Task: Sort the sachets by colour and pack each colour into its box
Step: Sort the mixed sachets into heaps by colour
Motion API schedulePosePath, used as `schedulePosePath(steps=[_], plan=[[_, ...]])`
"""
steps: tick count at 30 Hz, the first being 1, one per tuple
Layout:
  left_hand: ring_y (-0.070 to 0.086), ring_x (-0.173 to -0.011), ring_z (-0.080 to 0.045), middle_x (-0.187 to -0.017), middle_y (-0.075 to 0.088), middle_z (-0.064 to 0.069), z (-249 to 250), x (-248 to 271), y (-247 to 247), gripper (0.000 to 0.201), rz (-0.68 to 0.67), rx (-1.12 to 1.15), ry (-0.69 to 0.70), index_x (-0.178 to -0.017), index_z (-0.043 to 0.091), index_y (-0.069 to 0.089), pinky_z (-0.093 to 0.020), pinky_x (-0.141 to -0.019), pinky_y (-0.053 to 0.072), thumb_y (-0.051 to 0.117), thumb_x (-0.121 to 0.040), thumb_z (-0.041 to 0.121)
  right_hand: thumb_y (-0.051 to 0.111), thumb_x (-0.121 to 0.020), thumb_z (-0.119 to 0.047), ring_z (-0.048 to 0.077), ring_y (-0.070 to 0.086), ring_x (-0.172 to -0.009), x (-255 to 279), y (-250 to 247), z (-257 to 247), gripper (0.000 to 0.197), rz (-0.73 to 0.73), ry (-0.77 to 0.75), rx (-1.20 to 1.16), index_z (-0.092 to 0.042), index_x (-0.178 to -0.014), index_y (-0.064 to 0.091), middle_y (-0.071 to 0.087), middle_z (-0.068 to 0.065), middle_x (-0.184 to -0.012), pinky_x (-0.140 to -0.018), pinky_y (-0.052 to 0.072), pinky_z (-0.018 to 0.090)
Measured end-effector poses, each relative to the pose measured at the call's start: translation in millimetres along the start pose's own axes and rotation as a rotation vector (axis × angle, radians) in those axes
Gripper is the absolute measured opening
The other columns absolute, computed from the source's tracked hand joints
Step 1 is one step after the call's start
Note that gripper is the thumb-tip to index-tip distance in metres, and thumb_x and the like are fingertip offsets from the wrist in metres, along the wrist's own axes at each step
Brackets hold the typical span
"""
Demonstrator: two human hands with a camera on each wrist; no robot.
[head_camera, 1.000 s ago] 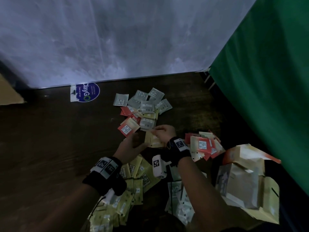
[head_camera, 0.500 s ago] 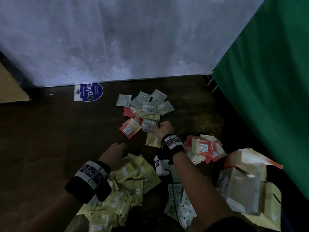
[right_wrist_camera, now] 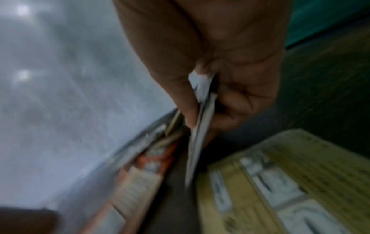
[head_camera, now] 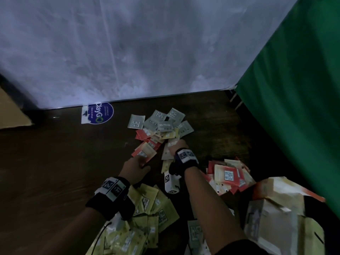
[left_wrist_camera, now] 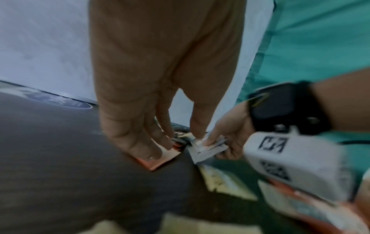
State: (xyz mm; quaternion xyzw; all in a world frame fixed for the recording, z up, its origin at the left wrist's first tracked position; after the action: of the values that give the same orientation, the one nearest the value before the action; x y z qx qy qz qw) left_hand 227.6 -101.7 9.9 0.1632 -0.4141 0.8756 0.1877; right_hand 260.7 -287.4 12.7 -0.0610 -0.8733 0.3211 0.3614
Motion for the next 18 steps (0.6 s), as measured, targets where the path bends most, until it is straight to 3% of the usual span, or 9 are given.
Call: schedulePosePath(steps=[2, 4, 5, 8, 10, 12, 14, 16, 18], plan=[[0.058, -0.114, -0.024, -0.126, 0.06, -0.01, 10.7, -1.3, 0.1, 0.043, 0.046, 0.123, 0.007, -0.126, 0.008, 0.056, -0.029, -0.095, 0.044, 0.063, -0.088, 0.027, 0.04, -0.099, -0.014, 0.027, 0.056, -0.113, 5.5, -6.3, 7.8, 0.023, -0.089, 0.06, -0.144, -0.004, -0.105, 0.06, 0.057, 0.014, -0.117, -0.071, 0.045, 0.018], [0.059, -0.109, -0.021, -0.121, 0.061, -0.009, 26.7, -0.8, -0.1, 0.04, 0.087, 0.253, 0.029, -0.124, 0.006, 0.056, -0.025, -0.088, 0.043, 0.059, -0.091, 0.029, 0.048, -0.094, -0.01, 0.027, 0.06, -0.091, 17.9, -4.2, 19.7, 0.025, -0.186, 0.113, -0.36, 0.005, -0.109, 0.061, 0.058, 0.026, -0.122, -0.079, 0.051, 0.035], [0.058, -0.104, -0.019, -0.116, 0.061, -0.007, 35.3, -0.1, -0.2, 0.039, 0.099, 0.319, 0.045, -0.123, 0.006, 0.056, -0.024, -0.083, 0.042, 0.058, -0.092, 0.029, 0.052, -0.091, -0.009, 0.027, 0.059, -0.087, 26.6, -3.5, 23.2, 0.024, -0.24, 0.034, -0.38, 0.005, -0.108, 0.063, 0.059, 0.029, -0.119, -0.08, 0.051, 0.041], [0.058, -0.098, -0.017, -0.108, 0.06, -0.004, 55.2, 3.9, 0.2, 0.035, 0.114, 0.444, 0.148, -0.12, 0.007, 0.058, -0.024, -0.078, 0.046, 0.063, -0.089, 0.023, 0.053, -0.094, -0.011, 0.026, 0.06, -0.091, 59.4, -0.5, 35.7, 0.014, -0.256, -0.029, -0.522, -0.013, -0.101, 0.066, 0.066, 0.013, -0.1, -0.073, 0.047, 0.033], [0.061, -0.1, -0.02, -0.108, 0.065, -0.006, 60.0, 8.5, 3.9, 0.029, 0.103, 0.369, 0.227, -0.113, 0.012, 0.064, -0.031, -0.083, 0.049, 0.067, -0.085, 0.017, 0.058, -0.093, -0.015, 0.026, 0.061, -0.099, 78.8, -1.6, 43.1, 0.023, -0.196, -0.061, -0.518, -0.013, -0.115, 0.062, 0.065, 0.012, -0.108, -0.07, 0.049, 0.032], [0.062, -0.095, -0.017, -0.103, 0.067, -0.002, 65.4, 19.9, 9.6, 0.023, 0.07, 0.322, 0.297, -0.107, 0.015, 0.067, -0.031, -0.082, 0.051, 0.068, -0.084, 0.014, 0.062, -0.091, -0.02, 0.028, 0.063, -0.102, 94.8, -8.3, 57.1, 0.028, -0.084, -0.123, -0.47, -0.008, -0.116, 0.062, 0.065, 0.013, -0.113, -0.074, 0.054, 0.038], [0.062, -0.087, -0.007, -0.096, 0.066, 0.006, 74.9, 37.6, 16.8, 0.02, -0.005, 0.299, 0.392, -0.103, 0.019, 0.068, -0.024, -0.077, 0.051, 0.069, -0.084, 0.016, 0.061, -0.091, -0.022, 0.027, 0.065, -0.097, 117.2, -17.0, 78.2, 0.021, 0.014, -0.231, -0.416, -0.007, -0.105, 0.066, 0.069, 0.012, -0.104, -0.08, 0.055, 0.041], [0.061, -0.085, 0.001, -0.093, 0.066, 0.012, 80.3, 55.6, 30.8, 0.018, -0.127, 0.275, 0.47, -0.099, 0.025, 0.067, -0.017, -0.074, 0.048, 0.07, -0.083, 0.016, 0.059, -0.092, -0.02, 0.015, 0.067, -0.083, 144.6, -22.6, 109.2, 0.012, 0.081, -0.298, -0.337, -0.016, -0.087, 0.069, 0.071, -0.002, -0.087, -0.074, 0.053, 0.032], [0.06, -0.088, 0.005, -0.095, 0.066, 0.014, 78.0, 67.9, 49.6, 0.019, -0.244, 0.225, 0.469, -0.099, 0.026, 0.067, -0.011, -0.075, 0.046, 0.069, -0.084, 0.015, 0.061, -0.091, -0.013, 0.0, 0.06, -0.066, 168.0, -23.5, 148.4, 0.026, 0.14, -0.291, -0.25, -0.029, -0.07, 0.063, 0.064, -0.015, -0.066, -0.061, 0.046, 0.019]])
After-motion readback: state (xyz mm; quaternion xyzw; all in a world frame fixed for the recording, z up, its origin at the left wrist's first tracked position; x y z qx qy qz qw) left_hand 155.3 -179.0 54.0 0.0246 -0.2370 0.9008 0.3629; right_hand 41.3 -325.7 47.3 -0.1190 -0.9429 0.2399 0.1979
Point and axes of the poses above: each hand's wrist, its own x-axis away from the middle knuckle, its own y-axis out of the palm, z = x × y, the point moved 4 cm from there along -x, towards the middle knuckle
